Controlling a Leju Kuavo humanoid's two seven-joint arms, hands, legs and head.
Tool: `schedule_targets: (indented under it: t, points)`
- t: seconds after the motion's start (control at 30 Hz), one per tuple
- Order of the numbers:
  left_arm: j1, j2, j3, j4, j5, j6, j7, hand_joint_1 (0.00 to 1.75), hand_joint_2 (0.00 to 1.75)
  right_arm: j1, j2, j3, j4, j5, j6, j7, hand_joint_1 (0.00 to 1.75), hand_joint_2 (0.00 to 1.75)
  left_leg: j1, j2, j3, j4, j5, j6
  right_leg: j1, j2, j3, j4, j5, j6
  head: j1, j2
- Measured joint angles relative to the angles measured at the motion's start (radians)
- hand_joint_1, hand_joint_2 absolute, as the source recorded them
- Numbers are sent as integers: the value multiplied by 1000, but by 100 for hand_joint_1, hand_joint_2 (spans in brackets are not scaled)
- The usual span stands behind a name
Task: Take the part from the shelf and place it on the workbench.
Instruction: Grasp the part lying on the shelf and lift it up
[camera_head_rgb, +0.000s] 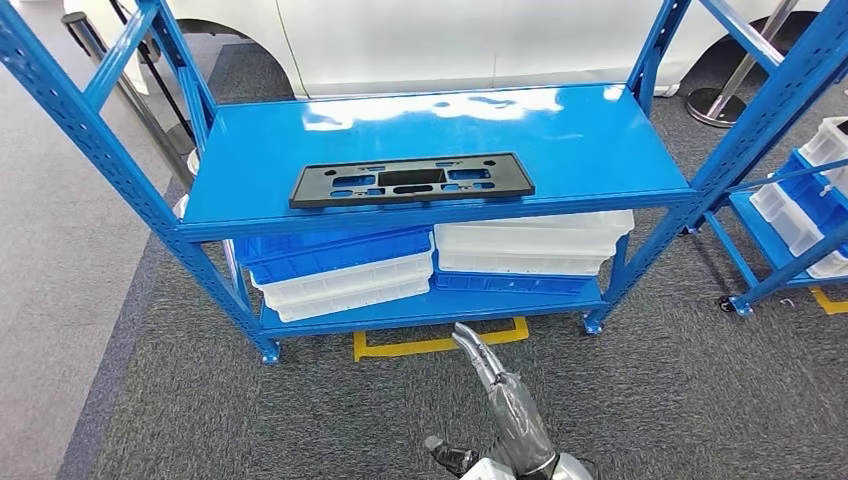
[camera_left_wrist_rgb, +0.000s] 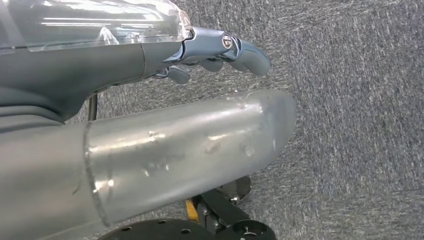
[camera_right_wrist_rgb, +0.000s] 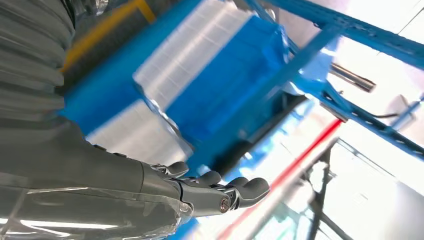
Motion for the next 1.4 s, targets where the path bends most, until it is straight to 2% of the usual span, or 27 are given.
schedule_targets:
  t: [0.07,0.13,0.2,0.27,0.37,0.4,0.43,0.47,0.5,0.57,0.6,0.67,0.73,0.77,0.8,0.87,0.9,0.93,0.97,1.0,1.07,1.1,1.13,1.2,1.27,1.33,1.4]
  points:
    - [-1,-2,-10,6,11,-5,3,0,0,2,3,0,-30,41,-8,26,0,87,0,0,-2,2,-1,2,-1,0,0,0,1,2,0,0]
    - [-3,-4,-16,12,26,-16,12,0,0,3,10,2,-48,69,-4,85,0,87,-1,0,-5,3,-1,6,-2,0,0,-2,3,5,0,0]
    - [-5,-7,-23,16,37,-24,21,0,0,2,16,6,-59,110,3,146,0,175,2,0,-2,-8,7,15,-1,-1,1,-5,5,12,0,0]
    - [-7,-12,-32,20,41,-27,25,0,0,0,18,16,-66,195,-14,179,0,175,8,2,5,-27,21,28,-1,0,-12,24,-18,18,0,0]
    - [-9,-15,-50,24,48,-24,28,0,0,-14,17,46,-68,415,-74,215,0,175,9,4,3,-32,28,36,-4,2,-97,196,-104,24,1,0]
    - [-9,-16,-57,25,50,-23,29,0,0,-21,16,57,-67,487,-90,228,0,175,9,3,2,-30,28,35,-6,2,-122,243,-115,27,1,0]
    - [-9,-16,-62,25,50,-22,31,0,0,-28,15,66,-66,541,-100,239,0,175,9,2,1,-28,26,34,-8,1,-132,257,-106,28,1,0]
    - [-9,-16,-67,25,50,-21,31,0,0,-34,13,72,-65,570,-106,245,0,175,10,0,2,-25,24,32,-10,1,-122,231,-78,29,1,0]
    - [-9,-16,-71,25,50,-20,32,0,0,-40,11,77,-65,584,-109,249,0,175,10,-2,3,-21,21,29,-12,1,-96,171,-38,28,1,0]
    - [-10,-18,-77,26,50,-19,32,0,0,-49,9,84,-64,593,-111,253,0,175,9,-6,2,-11,12,19,-13,3,-43,54,10,24,1,0]
    - [-11,-18,-79,26,50,-18,33,0,0,-53,8,86,-64,595,-113,254,0,175,7,-7,0,-6,9,13,-12,4,-31,23,17,20,0,0]
    - [-11,-19,-82,27,50,-18,33,0,0,-58,6,92,-63,606,-118,256,0,175,5,-8,-5,-4,7,0,-6,6,-32,15,14,9,-1,0]
    - [-12,-19,-86,28,50,-16,35,0,0,-69,1,100,-62,688,-132,272,0,175,8,-7,-7,0,1,-11,-8,6,-33,11,17,-4,-1,0]
    - [-12,-19,-90,28,49,-15,36,0,0,-80,-5,106,-59,760,-144,286,0,175,9,-6,-15,19,-13,-16,-10,5,-32,7,20,-10,-1,0]
    - [-13,-18,-94,29,48,-14,37,0,0,-94,-12,113,-52,829,-157,301,0,175,11,-4,-33,58,-36,-21,-12,4,-32,4,22,-15,-1,0]
    - [-16,-18,-104,29,47,-13,39,0,0,-119,-27,124,-28,918,-182,330,0,175,13,-2,-94,185,-97,-28,-12,1,-34,3,23,-21,-1,0]
    - [-17,-18,-108,29,48,-12,40,0,0,-128,-32,127,-11,939,-191,344,0,175,13,-2,-124,242,-114,-30,-12,-1,-34,3,23,-22,-1,0]
    - [-18,-17,-113,29,49,-12,41,0,0,-135,-37,128,7,953,-199,361,0,175,14,-2,-141,271,-115,-32,-11,-2,-34,3,23,-22,-1,0]
    - [-18,-15,-118,29,50,-12,41,0,0,-142,-41,129,25,964,-207,379,0,175,14,-1,-140,262,-95,-32,-11,-3,-33,4,22,-21,-1,0]
    - [-18,-12,-123,29,51,-12,41,0,0,-148,-46,129,41,969,-216,399,0,175,14,-1,-121,217,-59,-30,-12,-3,-32,4,22,-20,-1,0]
    - [-19,-6,-131,29,53,-12,42,0,0,-171,-65,137,70,970,-232,466,0,175,12,1,-65,85,8,-24,-10,-2,-29,6,20,-15,-1,0]
    - [-20,-4,-136,29,54,-12,43,0,0,-194,-81,153,84,970,-239,518,0,175,10,2,-46,38,23,-19,-9,-1,-31,7,20,-10,-1,0]
    - [-22,-2,-141,29,55,-12,43,0,0,-221,-102,176,100,970,-243,573,0,175,8,2,-37,13,27,-14,-7,0,-34,8,21,-4,-1,0]
    - [-24,0,-150,28,57,-13,45,0,0,-268,-143,230,128,970,-245,649,0,175,6,0,-36,4,27,-2,-6,1,-37,5,25,10,-1,0]
    - [-25,1,-155,28,57,-13,45,0,0,-289,-170,265,146,970,-246,667,0,175,9,-1,-35,-3,34,13,-7,1,-41,20,12,20,-1,0]
    - [-26,3,-157,28,57,-14,45,0,0,-305,-187,288,160,971,-243,668,0,175,10,0,-35,-8,39,26,-9,1,-81,108,-42,26,0,0]
    - [-26,5,-159,28,58,-20,45,0,0,-314,-194,304,178,971,-229,652,0,175,7,0,-37,-7,39,32,-9,1,-143,238,-98,29,0,0]
